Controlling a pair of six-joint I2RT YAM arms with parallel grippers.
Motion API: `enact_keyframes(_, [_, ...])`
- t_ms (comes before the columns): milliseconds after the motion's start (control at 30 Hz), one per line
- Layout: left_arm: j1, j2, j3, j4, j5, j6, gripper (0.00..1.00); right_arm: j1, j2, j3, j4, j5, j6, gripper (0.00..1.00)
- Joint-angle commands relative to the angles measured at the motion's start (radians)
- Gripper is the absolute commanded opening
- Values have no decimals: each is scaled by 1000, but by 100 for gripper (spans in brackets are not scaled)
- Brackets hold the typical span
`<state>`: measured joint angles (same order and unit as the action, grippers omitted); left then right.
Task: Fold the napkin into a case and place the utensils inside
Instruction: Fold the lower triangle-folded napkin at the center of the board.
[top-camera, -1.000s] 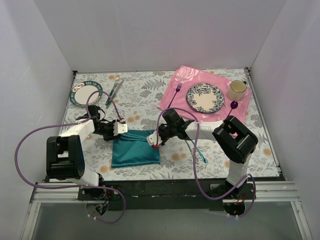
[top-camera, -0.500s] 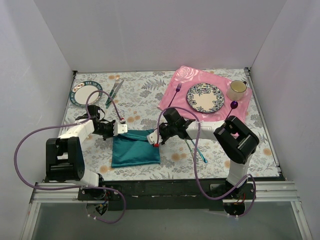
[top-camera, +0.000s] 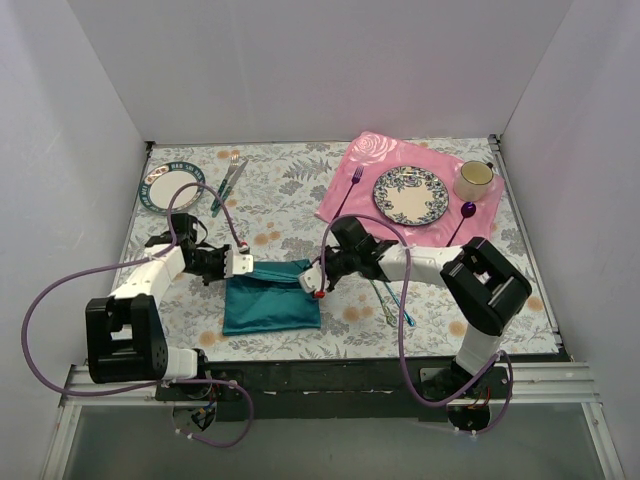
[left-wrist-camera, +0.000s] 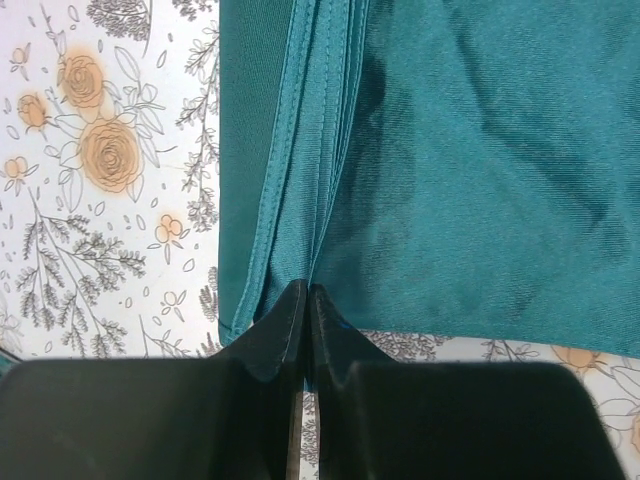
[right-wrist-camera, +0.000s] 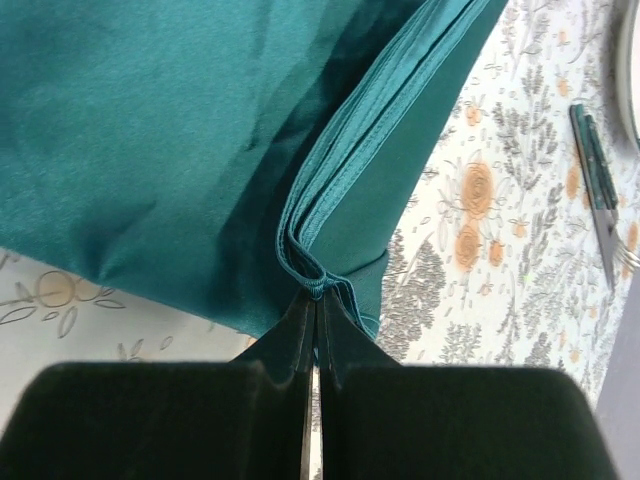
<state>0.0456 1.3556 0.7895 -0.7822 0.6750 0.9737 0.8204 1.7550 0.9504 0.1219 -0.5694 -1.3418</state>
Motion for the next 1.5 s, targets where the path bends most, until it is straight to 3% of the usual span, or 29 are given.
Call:
enact_keyframes(0, [-3,-49,-21,-81,32,48,0,14,-43,-28,-33,-37,-60,1])
enact_keyframes(700, [-4,-89,-148,-91,3,69,0,54,-38,-94,-61,-46,-94,1])
enact_keyframes(1300, [-6,-95,-128,-147,17,79,0,59,-51,-76,-107,-50,-97,1])
enact_keyframes(1333, [-7,-96,-133,-156,14,86,4,59,-48,-76,-107,-52,-96,1])
enact_keyframes(1433, [-7,-111,-133,-173,17,60,29,59,-34,-75,-111,-49,-99,1])
enact_keyframes(1467, [-6,-112,-103,-184,24,43,31,60,-26,-72,-116,-49,-102,1])
